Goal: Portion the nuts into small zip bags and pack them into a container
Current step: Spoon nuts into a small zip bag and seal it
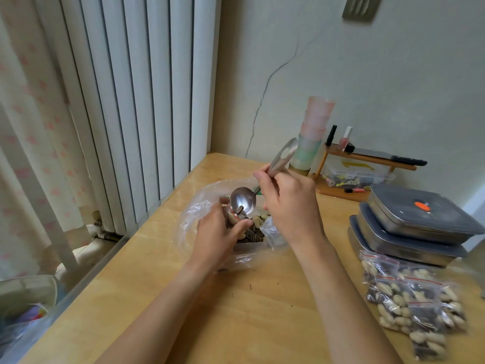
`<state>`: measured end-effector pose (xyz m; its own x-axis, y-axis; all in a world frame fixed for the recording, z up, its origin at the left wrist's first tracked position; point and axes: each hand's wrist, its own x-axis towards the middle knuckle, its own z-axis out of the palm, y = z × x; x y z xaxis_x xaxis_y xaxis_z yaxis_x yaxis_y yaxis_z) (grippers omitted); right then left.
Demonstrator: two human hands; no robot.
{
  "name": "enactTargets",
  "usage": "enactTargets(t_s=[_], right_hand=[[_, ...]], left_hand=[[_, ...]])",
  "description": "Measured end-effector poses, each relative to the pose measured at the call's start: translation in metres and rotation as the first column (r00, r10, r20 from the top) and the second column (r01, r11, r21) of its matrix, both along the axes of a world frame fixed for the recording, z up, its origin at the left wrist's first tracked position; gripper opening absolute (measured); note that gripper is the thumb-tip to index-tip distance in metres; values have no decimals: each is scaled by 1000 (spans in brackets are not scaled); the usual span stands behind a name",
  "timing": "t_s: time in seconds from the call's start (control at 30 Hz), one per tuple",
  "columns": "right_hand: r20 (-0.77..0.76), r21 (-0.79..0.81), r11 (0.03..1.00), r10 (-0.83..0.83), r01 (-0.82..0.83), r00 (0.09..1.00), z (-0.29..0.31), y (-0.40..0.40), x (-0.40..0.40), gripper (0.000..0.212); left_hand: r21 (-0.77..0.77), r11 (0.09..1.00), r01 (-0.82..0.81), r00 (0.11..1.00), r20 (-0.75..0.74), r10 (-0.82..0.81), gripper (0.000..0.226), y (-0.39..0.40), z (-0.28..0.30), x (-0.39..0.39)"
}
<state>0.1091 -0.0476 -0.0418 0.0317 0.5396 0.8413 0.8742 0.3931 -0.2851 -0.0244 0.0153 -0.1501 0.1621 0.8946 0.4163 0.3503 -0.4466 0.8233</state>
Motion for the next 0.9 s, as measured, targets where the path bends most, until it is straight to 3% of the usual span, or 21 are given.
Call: enactTargets(t_s=[0.27, 0.43, 0.57, 0.73, 0.9], right_hand=[[87, 20, 997, 67, -69, 994, 3, -1, -3, 32], [149, 3, 987, 156, -158, 976, 5, -6, -5, 17], [117, 0, 985, 171, -172, 978, 5, -5, -4, 21], [34, -1, 989, 148, -148, 988, 0, 0, -1, 26], [-35, -56, 990, 124, -126, 992, -3, 0, 4, 18]], left_hand=[[-29, 999, 32, 992, 119, -29, 53, -4, 5, 0], [-47, 999, -14, 989, 147, 21, 55, -1, 5, -1], [-72, 996, 51, 986, 160, -39, 61, -1, 7, -4], [-87, 982, 169, 984, 64, -164, 63, -3, 6, -4], [-93, 985, 148, 969, -185, -163, 100, 0, -1, -4]])
